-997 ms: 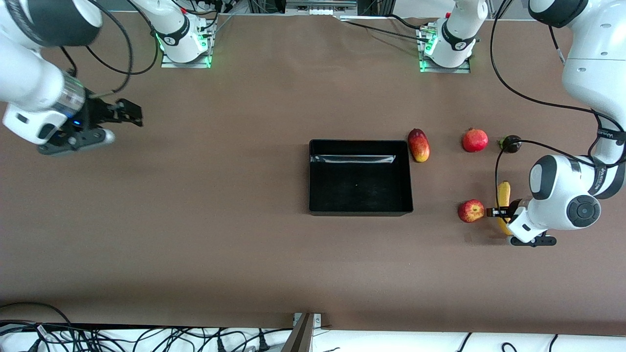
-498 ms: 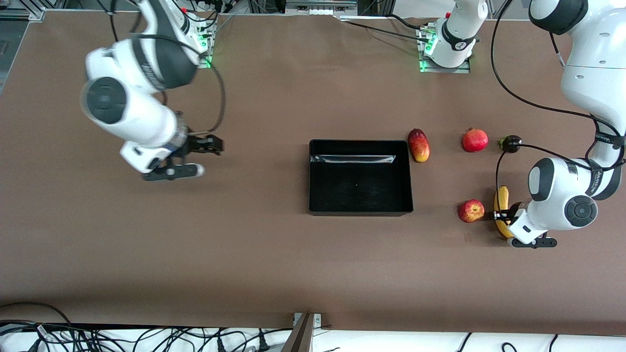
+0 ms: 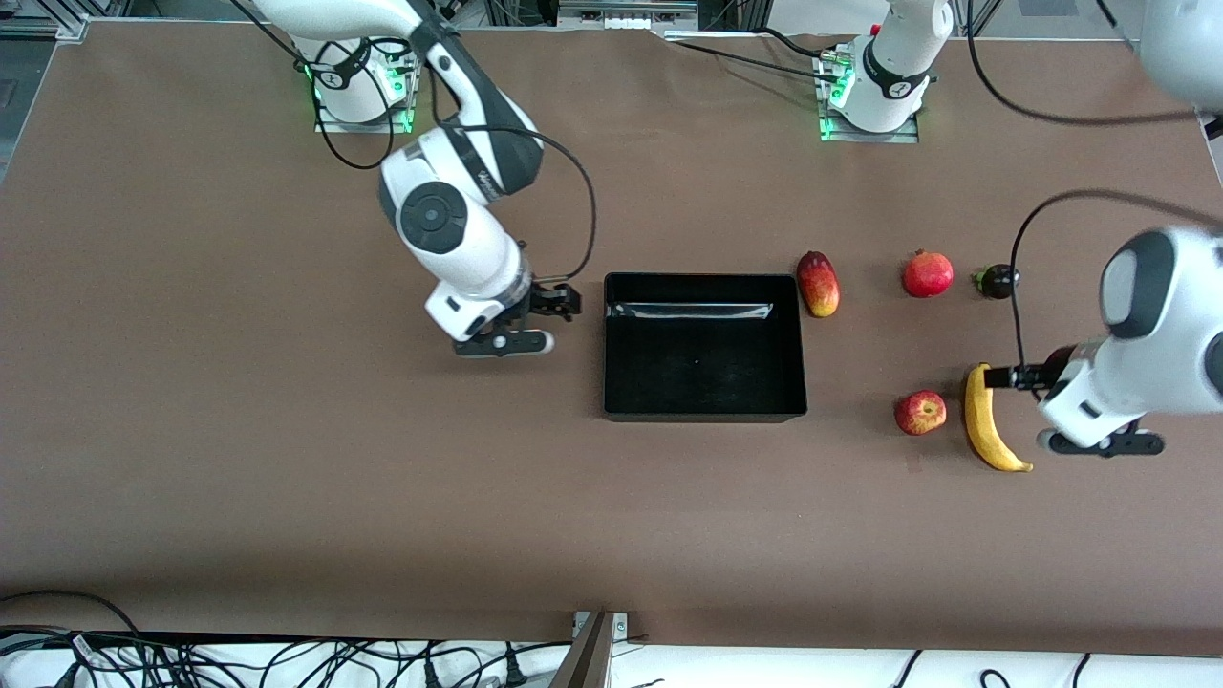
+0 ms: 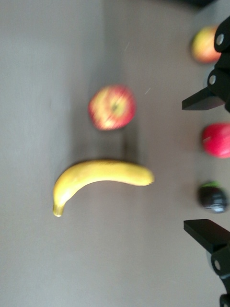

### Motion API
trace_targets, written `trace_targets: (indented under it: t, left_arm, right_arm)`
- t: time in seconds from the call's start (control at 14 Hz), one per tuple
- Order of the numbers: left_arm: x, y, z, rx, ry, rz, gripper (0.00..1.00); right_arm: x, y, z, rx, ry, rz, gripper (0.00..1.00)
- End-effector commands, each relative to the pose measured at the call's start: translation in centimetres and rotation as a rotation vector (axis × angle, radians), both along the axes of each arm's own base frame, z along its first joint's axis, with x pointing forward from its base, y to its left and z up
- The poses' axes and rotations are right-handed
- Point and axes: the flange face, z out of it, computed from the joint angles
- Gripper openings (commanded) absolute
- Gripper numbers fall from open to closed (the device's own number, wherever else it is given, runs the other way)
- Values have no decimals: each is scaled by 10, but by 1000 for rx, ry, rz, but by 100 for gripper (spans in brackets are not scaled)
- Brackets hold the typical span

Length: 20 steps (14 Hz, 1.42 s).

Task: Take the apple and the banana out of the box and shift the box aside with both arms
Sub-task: 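Grasp the tray rim with the right gripper while the left gripper withdraws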

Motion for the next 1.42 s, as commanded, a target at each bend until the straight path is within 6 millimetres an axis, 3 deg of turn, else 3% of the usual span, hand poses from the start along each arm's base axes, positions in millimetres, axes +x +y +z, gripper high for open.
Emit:
trace_targets:
  t: [0.0, 0.07, 0.21, 0.43, 0.57, 0.85, 0.93, 1.14, 1.35]
  left_arm:
    - [-38, -26, 91, -24, -58, 8, 100]
    - [-49, -35, 117, -23, -83, 4, 100]
    - [-70, -46, 165, -41, -143, 11, 100]
    - [-87, -48, 210, -47, -216, 21, 100]
    - [-98, -50, 231, -59, -252, 17, 100]
    - [-101, -53, 236, -47, -263, -18, 100]
    - [-101, -53, 236, -63, -259, -28, 100]
    - [-101, -53, 233, -75, -252, -28, 100]
    - [-101, -53, 230, -94, -245, 4, 100]
  right_arm:
    - [-15, 46, -17, 50, -28, -64, 100]
    - [-20, 58, -27, 53, -35, -80, 96]
    - [-25, 71, -56, 51, -69, -65, 76]
    - [-19, 69, -102, 55, -82, -143, 47]
    - [-19, 70, -108, 61, -100, -136, 0]
    - [-15, 66, -102, 56, -101, -132, 0]
    - [-11, 60, -91, 46, -100, -133, 0]
    - [22, -1, -12, -44, -77, -107, 0]
    - [40, -67, 29, -114, -32, -34, 0]
